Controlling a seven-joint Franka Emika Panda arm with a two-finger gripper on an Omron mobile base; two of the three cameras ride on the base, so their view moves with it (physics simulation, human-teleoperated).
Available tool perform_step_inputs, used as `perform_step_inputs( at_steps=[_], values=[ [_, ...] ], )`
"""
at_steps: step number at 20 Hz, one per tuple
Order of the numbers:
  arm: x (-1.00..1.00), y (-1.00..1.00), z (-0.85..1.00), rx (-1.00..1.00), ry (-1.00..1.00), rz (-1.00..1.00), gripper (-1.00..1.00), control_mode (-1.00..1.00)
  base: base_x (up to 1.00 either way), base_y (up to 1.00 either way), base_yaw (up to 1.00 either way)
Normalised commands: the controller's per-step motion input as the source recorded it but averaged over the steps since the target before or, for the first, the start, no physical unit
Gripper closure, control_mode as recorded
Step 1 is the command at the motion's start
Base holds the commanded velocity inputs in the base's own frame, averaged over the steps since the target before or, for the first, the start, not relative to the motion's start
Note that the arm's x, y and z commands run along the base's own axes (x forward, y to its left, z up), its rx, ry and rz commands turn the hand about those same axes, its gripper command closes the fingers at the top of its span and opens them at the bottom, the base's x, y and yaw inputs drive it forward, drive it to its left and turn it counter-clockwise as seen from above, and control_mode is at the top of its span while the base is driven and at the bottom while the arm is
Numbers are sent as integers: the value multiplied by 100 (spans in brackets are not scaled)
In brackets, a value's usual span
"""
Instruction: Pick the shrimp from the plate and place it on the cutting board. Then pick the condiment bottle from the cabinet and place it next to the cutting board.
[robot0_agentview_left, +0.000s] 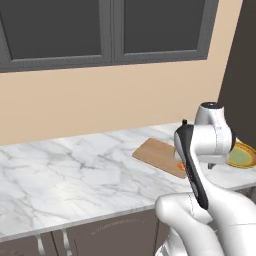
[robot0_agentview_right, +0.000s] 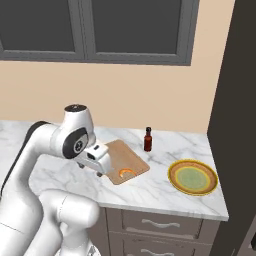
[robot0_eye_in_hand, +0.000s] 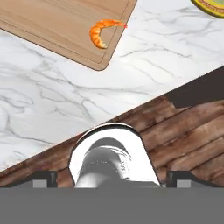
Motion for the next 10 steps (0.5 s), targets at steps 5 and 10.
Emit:
perform_step_inputs(
  at_steps=[5,10],
  values=[
    [-59,6,98,-1,-7,0,-100,-100,0,0,0],
    [-58,16,95,-4,-14,0,-100,-100,0,0,0]
  ],
)
